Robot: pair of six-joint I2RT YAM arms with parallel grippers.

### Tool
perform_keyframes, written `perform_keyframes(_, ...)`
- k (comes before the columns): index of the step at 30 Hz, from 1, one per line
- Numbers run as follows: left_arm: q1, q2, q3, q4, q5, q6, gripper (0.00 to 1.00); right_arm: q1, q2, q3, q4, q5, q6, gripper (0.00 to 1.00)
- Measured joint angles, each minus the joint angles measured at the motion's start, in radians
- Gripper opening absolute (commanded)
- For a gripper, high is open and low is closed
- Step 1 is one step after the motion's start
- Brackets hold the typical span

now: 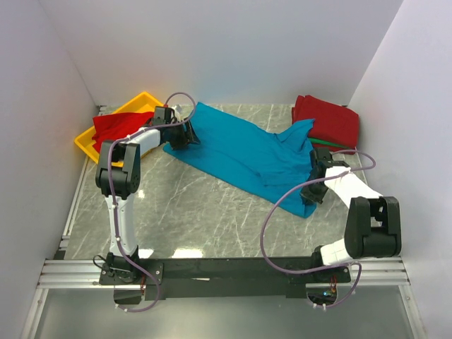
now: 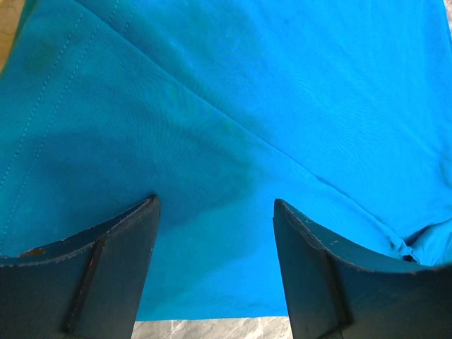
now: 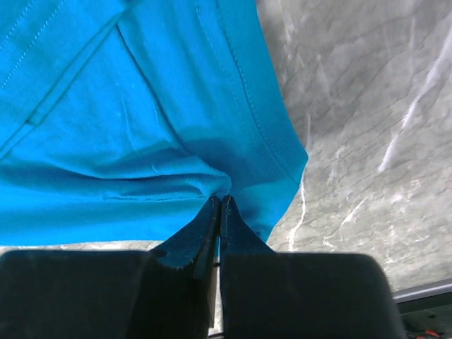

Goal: Fold and stack the t-shirts
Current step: Fold the tshirt

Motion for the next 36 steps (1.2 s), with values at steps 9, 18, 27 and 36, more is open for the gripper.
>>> perform_keyframes(9, 0.0, -0.004, -0.002, 0.003, -0.007, 0.004, 0.73, 0.0, 0.018, 0.035, -0.021, 0.056, -0.026, 0.43)
perform_keyframes(18, 0.001, -0.013, -0.003, -0.012, -0.018, 0.003, 0.74, 0.0, -0.201, 0.038, -0.092, 0.055, -0.003, 0.48)
perform_keyframes(27, 0.001, -0.021, 0.004, -0.05, -0.019, -0.002, 0.74, 0.035, -0.347, -0.079, -0.021, -0.135, 0.06, 0.48)
perform_keyframes(36, 0.0, -0.021, 0.035, -0.069, -0.018, -0.007, 0.74, 0.08, -0.216, -0.109, 0.08, -0.224, 0.085, 0.48)
